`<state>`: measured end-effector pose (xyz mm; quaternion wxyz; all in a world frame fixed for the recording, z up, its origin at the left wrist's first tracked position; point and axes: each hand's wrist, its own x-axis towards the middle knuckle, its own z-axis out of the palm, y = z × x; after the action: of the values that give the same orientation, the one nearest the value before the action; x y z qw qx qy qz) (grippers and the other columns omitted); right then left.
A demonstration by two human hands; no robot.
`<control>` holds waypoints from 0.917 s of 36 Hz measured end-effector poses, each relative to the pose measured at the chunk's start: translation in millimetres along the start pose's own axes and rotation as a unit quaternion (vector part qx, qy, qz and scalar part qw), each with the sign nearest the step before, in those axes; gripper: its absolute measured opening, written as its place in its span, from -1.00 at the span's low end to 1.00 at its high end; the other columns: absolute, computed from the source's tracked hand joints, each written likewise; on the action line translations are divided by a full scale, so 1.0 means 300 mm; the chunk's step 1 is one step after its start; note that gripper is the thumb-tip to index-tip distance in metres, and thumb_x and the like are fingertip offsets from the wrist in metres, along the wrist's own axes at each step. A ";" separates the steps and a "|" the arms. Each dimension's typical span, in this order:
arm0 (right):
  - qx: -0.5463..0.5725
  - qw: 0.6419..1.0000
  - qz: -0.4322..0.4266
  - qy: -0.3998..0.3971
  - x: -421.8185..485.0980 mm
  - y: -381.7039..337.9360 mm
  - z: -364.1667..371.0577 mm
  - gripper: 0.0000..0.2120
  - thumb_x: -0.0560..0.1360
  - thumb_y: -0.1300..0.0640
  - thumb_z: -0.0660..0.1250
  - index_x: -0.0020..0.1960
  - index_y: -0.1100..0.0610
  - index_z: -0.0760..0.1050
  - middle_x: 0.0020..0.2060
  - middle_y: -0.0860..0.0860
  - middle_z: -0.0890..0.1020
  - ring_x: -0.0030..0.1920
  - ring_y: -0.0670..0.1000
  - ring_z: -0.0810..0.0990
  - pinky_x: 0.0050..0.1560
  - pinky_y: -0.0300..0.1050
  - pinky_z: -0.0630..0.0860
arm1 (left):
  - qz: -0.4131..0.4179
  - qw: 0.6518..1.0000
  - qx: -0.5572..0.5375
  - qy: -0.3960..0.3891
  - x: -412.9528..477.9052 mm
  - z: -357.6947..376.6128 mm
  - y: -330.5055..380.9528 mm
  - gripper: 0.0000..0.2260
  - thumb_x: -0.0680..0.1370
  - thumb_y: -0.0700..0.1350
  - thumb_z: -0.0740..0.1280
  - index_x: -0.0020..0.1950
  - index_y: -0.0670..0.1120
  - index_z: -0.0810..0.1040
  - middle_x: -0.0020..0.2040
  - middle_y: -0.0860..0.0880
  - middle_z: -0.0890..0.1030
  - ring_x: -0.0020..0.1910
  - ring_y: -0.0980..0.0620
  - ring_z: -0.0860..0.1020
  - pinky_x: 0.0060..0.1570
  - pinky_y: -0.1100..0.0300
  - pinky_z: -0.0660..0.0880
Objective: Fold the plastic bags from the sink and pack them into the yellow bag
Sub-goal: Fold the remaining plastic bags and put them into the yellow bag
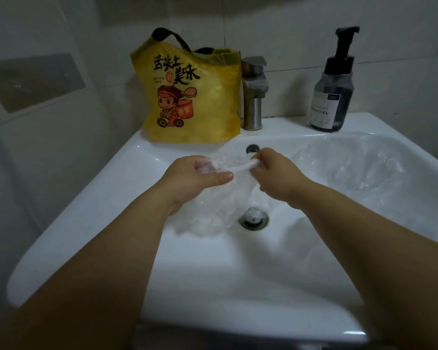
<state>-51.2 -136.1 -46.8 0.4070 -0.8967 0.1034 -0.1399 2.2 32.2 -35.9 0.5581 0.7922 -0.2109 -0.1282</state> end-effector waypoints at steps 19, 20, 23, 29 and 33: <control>0.398 0.911 0.109 0.017 -0.010 -0.036 -0.082 -0.83 0.56 0.35 0.21 -0.06 0.15 0.53 -0.19 0.06 0.63 -0.21 0.00 0.64 -0.21 -0.18 0.59 | -0.004 0.984 -0.171 0.040 0.020 -0.024 -0.009 -0.83 0.58 -0.13 0.34 -0.21 -0.10 0.50 -0.31 0.06 0.62 -0.37 0.16 0.58 -0.36 0.32 0.50; 0.390 0.914 0.112 0.008 -0.012 -0.040 -0.082 -0.90 0.57 0.28 0.25 -0.02 0.16 0.53 -0.16 0.06 0.64 -0.16 0.02 0.65 -0.16 -0.14 0.60 | -0.007 0.981 -0.186 0.047 0.022 -0.022 -0.008 -0.84 0.57 -0.13 0.34 -0.20 -0.10 0.51 -0.29 0.05 0.64 -0.34 0.15 0.60 -0.33 0.32 0.52; 0.363 0.923 0.126 -0.018 -0.012 -0.045 -0.074 -0.84 0.55 0.11 0.34 0.03 0.20 0.55 0.02 0.20 0.66 0.07 0.22 0.63 0.14 0.17 0.56 | -0.017 0.969 -0.238 0.057 0.028 -0.030 -0.001 -0.90 0.57 -0.12 0.35 -0.13 -0.11 0.53 -0.27 0.02 0.64 -0.32 0.12 0.61 -0.32 0.27 0.55; 0.454 0.881 0.126 -0.023 0.012 -0.031 -0.079 -0.83 0.58 0.14 0.29 0.06 0.25 0.52 -0.12 0.14 0.66 -0.16 0.06 0.68 -0.16 -0.07 0.61 | -0.044 0.971 -0.231 0.046 0.027 -0.050 0.003 -0.73 0.52 0.05 0.39 0.09 -0.11 0.55 0.03 -0.13 0.63 0.06 -0.12 0.57 0.24 -0.09 0.43; 0.536 0.838 0.103 -0.025 0.011 -0.031 -0.091 -0.87 0.61 0.21 0.20 0.04 0.25 0.49 -0.32 0.05 0.66 -0.32 -0.04 0.66 -0.28 -0.17 0.57 | -0.047 0.983 -0.173 0.032 0.021 -0.037 0.003 -0.81 0.47 -0.03 0.45 -0.03 -0.11 0.56 -0.17 -0.05 0.67 -0.24 0.04 0.63 -0.22 0.23 0.55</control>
<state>-56.7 -150.1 -22.1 0.8384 -0.5260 0.0939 -0.1077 12.5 38.3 -31.1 0.6868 0.6962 -0.1297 -0.1635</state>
